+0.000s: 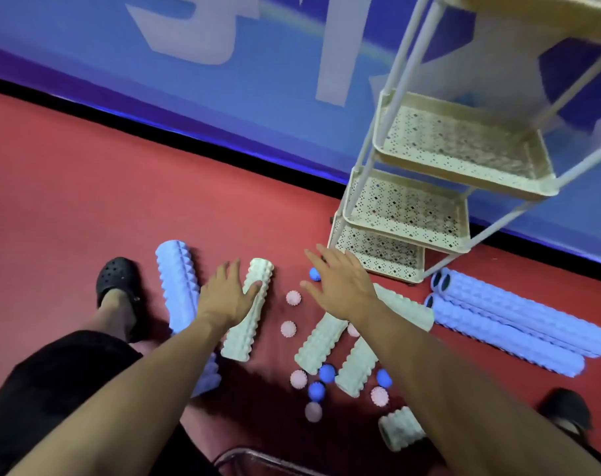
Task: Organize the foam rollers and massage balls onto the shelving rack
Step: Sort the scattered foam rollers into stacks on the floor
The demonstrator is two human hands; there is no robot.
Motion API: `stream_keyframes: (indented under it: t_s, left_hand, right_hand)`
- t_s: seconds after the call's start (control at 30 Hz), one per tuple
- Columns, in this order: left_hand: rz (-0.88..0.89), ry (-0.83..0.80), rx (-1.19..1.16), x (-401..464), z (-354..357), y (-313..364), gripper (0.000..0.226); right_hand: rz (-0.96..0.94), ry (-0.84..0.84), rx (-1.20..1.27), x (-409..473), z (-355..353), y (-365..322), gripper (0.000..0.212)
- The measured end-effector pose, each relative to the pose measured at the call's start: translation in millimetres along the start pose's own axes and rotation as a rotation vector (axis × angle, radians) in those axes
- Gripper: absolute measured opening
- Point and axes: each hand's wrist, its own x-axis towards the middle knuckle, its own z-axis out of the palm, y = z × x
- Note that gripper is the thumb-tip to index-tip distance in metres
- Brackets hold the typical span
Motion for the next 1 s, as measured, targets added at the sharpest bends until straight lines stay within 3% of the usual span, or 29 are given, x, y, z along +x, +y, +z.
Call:
stream_keyframes:
  t_s: [0.3,0.47,0.73,1.0]
  left_hand:
    - [-0.643,-0.045,-0.268,64.9,52.6,-105.8,0.094]
    - [-0.888,-0.085,-0.355,77.1,88.0,-150.8,0.106]
    - [-0.983,-0.101,-0.521,86.3,123.9,-188.7,0.108]
    - [-0.973,-0.077,-0.493,94.2,110.0,-189.3,0.112]
  right_hand:
    - [-0.128,-0.148,0.046,96.4,69.1,-39.5,0.069]
    - [-0.198,-0.223,0.046,118.4,121.3,-47.1,0.070]
    - [-0.182,-0.342,0.051,114.4,179.3,-48.6,0.071]
    - [-0.149,-0.342,0.075,118.5,166.7,-56.0,0.071]
